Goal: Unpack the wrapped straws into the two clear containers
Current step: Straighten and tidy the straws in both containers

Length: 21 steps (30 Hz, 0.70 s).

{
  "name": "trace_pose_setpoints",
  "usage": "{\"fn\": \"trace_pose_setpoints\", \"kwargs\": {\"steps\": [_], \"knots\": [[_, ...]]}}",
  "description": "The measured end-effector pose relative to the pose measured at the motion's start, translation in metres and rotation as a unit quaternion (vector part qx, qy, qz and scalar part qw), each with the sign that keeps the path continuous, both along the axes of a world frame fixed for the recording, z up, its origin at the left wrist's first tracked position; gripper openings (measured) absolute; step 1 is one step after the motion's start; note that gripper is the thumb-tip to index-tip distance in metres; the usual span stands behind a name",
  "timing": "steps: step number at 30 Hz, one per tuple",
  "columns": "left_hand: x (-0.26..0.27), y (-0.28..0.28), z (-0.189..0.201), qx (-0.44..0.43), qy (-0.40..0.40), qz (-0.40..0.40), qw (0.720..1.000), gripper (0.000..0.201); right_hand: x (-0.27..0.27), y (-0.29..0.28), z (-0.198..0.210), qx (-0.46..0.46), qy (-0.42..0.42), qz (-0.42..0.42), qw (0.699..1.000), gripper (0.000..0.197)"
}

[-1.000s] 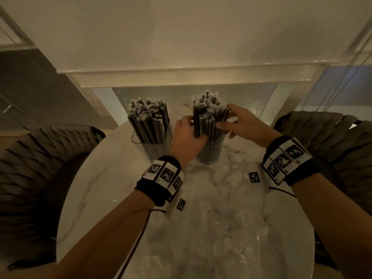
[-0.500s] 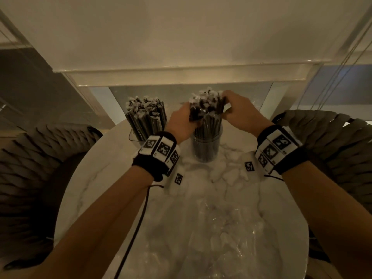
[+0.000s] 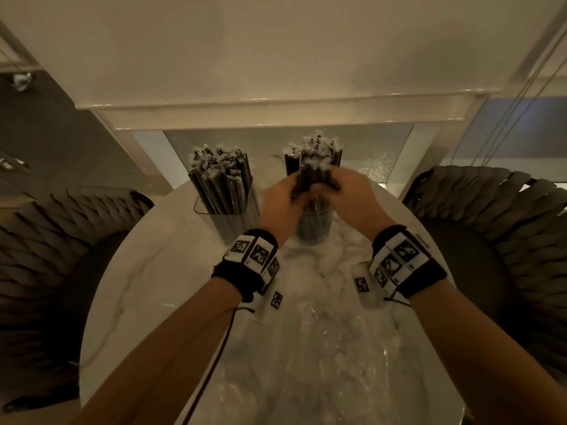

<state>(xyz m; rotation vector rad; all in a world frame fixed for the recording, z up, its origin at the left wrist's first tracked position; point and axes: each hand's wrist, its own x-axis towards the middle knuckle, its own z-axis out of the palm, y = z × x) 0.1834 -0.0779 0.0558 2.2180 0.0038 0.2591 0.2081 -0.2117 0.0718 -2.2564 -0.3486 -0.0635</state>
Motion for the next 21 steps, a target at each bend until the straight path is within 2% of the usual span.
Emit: {"fn": "trace_pose_setpoints", "kwargs": {"steps": [5,8,11,13,15,17,19,21], "knots": [[0.021,0.015,0.021,0.052,0.004,-0.038,0.998,0.026,0.027,-0.015,0.030,-0.090,0.019,0.057,0.994,0.018],[0.026,0.013,0.014,0.104,0.055,-0.070,0.991,0.023,0.030,-0.013,0.021,-0.120,0.084,0.086,0.986,0.011],[0.015,0.013,-0.001,0.072,0.075,-0.045,0.994,0.027,0.025,-0.017,-0.003,-0.139,0.095,0.061,0.984,0.011],[0.002,0.017,-0.009,-0.004,0.049,0.004,0.999,0.030,0.017,-0.022,-0.011,-0.089,0.082,0.020,0.992,0.017],[-0.012,0.020,-0.015,-0.092,0.003,0.065,0.994,0.023,0.004,-0.026,-0.012,0.021,0.049,-0.051,0.997,0.024],[-0.023,0.019,-0.018,-0.116,-0.036,0.109,0.987,0.015,-0.012,-0.027,-0.007,0.107,-0.016,-0.113,0.988,0.021],[-0.024,0.018,-0.020,-0.111,-0.034,0.117,0.986,0.025,-0.026,-0.018,-0.002,0.113,-0.034,-0.109,0.987,0.016],[-0.016,0.017,-0.022,-0.084,0.009,0.087,0.993,0.050,-0.031,-0.002,-0.005,0.085,-0.013,-0.086,0.993,0.023]]}}
